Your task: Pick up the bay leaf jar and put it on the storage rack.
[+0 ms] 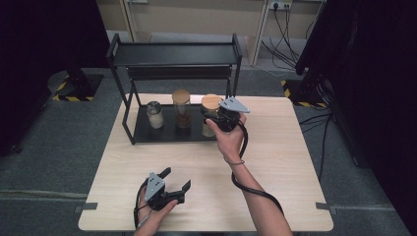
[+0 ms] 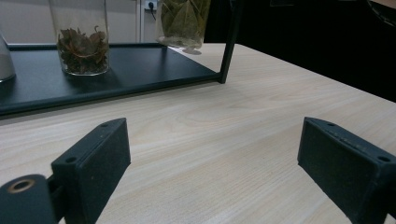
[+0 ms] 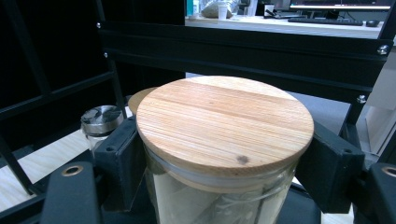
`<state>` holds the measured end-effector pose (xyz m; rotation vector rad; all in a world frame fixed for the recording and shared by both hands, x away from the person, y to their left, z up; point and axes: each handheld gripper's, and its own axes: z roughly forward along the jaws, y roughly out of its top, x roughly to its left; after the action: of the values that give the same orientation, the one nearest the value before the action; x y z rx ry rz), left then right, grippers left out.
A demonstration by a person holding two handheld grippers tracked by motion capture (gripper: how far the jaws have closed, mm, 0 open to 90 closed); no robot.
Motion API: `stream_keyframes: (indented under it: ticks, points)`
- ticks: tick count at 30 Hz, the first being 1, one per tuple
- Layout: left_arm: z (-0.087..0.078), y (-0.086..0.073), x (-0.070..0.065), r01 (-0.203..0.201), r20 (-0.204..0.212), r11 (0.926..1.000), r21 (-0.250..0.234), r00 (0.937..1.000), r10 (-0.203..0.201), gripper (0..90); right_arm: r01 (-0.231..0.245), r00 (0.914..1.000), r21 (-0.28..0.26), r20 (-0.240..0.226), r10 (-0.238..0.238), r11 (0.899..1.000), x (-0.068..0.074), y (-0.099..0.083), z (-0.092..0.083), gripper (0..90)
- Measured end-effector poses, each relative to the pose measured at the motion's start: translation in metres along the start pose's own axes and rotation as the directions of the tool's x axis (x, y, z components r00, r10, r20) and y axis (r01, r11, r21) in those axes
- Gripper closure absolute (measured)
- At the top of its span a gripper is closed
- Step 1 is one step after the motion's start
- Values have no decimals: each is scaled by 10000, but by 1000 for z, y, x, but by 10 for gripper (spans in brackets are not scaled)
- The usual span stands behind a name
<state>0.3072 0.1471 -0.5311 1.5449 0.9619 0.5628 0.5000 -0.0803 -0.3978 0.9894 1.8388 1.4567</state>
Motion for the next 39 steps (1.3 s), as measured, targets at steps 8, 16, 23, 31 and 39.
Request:
stream_keyframes:
  ticks: [8,16,23,31,39]
  points:
    - [0,0,0,-14,2,10000,5,10000,14,87,-44,9999,57,123,43,10000,-3,-1,5,251]
    - [0,0,-1,-14,8,10000,-11,10000,14,87,-67,9997,92,228,65,9999,-6,1,13,252]
    - [0,0,-1,-39,2,10000,-9,10000,39,87,-126,9994,137,337,122,9998,-8,3,20,252]
    - [0,0,-1,-53,21,10000,-3,10000,53,87,-187,9990,276,415,176,9994,-9,2,29,251]
    - [0,0,-1,-27,20,10000,9,10000,27,88,-246,9984,333,521,228,9991,-13,2,34,252]
